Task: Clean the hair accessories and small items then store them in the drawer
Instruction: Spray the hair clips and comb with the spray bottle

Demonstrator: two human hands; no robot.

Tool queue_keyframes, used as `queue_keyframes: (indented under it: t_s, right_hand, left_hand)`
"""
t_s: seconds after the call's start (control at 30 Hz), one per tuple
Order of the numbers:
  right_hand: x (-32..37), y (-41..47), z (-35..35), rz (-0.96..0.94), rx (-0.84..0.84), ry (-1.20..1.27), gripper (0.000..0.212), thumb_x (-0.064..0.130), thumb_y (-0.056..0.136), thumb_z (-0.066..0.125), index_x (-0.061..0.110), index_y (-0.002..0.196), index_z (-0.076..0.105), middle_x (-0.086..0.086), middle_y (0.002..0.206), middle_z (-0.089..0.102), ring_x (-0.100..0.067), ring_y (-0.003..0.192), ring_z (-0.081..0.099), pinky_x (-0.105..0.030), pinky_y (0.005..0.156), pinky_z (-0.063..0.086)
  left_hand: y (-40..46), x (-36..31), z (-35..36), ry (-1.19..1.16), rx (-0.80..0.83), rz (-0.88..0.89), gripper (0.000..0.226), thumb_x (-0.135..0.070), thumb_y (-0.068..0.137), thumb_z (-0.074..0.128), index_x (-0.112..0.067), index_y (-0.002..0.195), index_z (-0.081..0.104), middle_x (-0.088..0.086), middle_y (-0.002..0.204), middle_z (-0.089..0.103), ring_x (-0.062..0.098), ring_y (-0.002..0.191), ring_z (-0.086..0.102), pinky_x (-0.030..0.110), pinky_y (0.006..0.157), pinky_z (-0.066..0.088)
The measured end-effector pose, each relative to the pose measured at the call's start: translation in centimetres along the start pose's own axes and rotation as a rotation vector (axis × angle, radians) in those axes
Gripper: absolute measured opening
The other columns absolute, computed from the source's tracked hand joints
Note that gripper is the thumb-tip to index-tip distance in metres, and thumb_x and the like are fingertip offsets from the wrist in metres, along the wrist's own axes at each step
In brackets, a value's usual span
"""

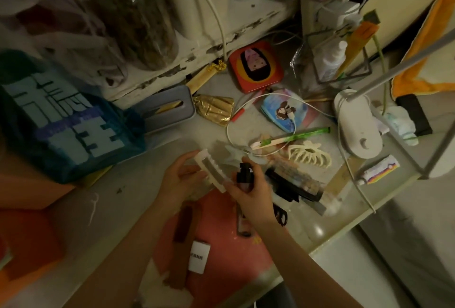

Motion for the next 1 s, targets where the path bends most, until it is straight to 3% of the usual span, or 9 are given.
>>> queue_keyframes:
  t_s: [0.17,0.3,0.5,0.63,0.73,0.83,0.9,1.0]
  right_hand:
    - [-0.8,-0.1,0.0,0.01,-0.032,0.014,0.06,0.013,0.081,0.074,0.031,0.13,0.044,0.002,0.112,0.063,-0.008,0.102,0.062,-0.018,0.085,0.052]
    - [-1.1,0.0,0.1,0.008,-0.06,-0.012,0.06,0.015,0.081,0.075,0.03,0.13,0.046,-0.001,0.11,0.064,-0.015,0.101,0.064,-0.034,0.088,0.054]
    - [-0.6,-0.3,-0.2,0.011,-0.067,0.02,0.06,0.016,0.081,0.074,0.023,0.134,0.045,-0.003,0.113,0.065,-0.02,0.099,0.066,-0.04,0.085,0.056]
    - [0.1,-0.6,-1.1,0.006,-0.079,0.038,0.055,0.011,0.082,0.073,0.023,0.129,0.048,0.006,0.098,0.068,-0.01,0.087,0.068,-0.027,0.077,0.056]
    - [0.8,-1.0,-1.8,-0.018,-0.081,0.023,0.051,0.01,0.082,0.073,0.025,0.125,0.049,0.01,0.09,0.067,-0.002,0.079,0.066,-0.017,0.069,0.053]
    - [1.8,-1.5,-2.3,-0.043,-0.066,0.004,0.051,0.012,0.082,0.073,0.026,0.124,0.049,0.011,0.088,0.067,0.001,0.078,0.065,-0.015,0.067,0.051]
    - [2.7,-1.9,-2.7,-0.063,-0.047,-0.006,0.049,0.012,0.082,0.073,0.025,0.124,0.05,0.009,0.086,0.067,0.003,0.074,0.064,-0.011,0.063,0.048]
    - [4.0,-2.7,-2.9,-0.096,-0.003,-0.046,0.048,0.011,0.084,0.071,0.021,0.125,0.05,0.005,0.088,0.065,0.006,0.071,0.061,-0.008,0.061,0.046]
  left_hand:
    - [1.1,1.4,0.0,0.053,0.007,0.014,0.05,0.003,0.075,0.072,-0.037,0.104,0.062,0.0,0.104,0.068,0.019,0.099,0.064,0.022,0.073,0.054]
    - [1.4,1.6,0.1,0.131,0.02,0.062,0.05,-0.003,0.075,0.075,-0.034,0.113,0.062,-0.003,0.109,0.068,0.018,0.101,0.064,0.034,0.089,0.052]
    - [1.4,1.7,0.8,0.186,-0.01,0.062,0.049,-0.005,0.074,0.076,-0.03,0.112,0.061,-0.007,0.1,0.067,0.014,0.097,0.063,0.032,0.091,0.05]
    - [1.5,1.8,0.8,0.201,-0.038,0.061,0.055,-0.006,0.073,0.077,-0.024,0.123,0.059,0.002,0.11,0.066,0.017,0.103,0.062,0.032,0.092,0.049]
    - [0.8,1.4,0.7,0.229,-0.062,0.087,0.055,-0.008,0.075,0.076,-0.024,0.125,0.058,-0.001,0.117,0.063,0.015,0.108,0.059,0.022,0.089,0.045]
    - [-0.3,0.7,0.1,0.266,-0.121,0.05,0.058,-0.014,0.076,0.077,-0.021,0.129,0.055,0.001,0.12,0.058,0.018,0.109,0.054,0.032,0.095,0.045]
    - [-1.4,0.3,-0.5,0.155,-0.168,-0.001,0.056,-0.011,0.077,0.075,-0.019,0.129,0.055,0.002,0.118,0.053,0.022,0.112,0.05,0.039,0.099,0.045]
    - [-3.6,-0.7,-1.3,0.171,-0.214,0.049,0.052,-0.011,0.081,0.071,-0.021,0.129,0.054,0.0,0.119,0.049,0.02,0.114,0.048,0.03,0.095,0.044]
Point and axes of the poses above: each hand's wrist, its own y-axis towards the middle knuckle, its own z-axis out of the palm, x = y × z, the point moved 8 cm from there along y, towards the middle knuckle
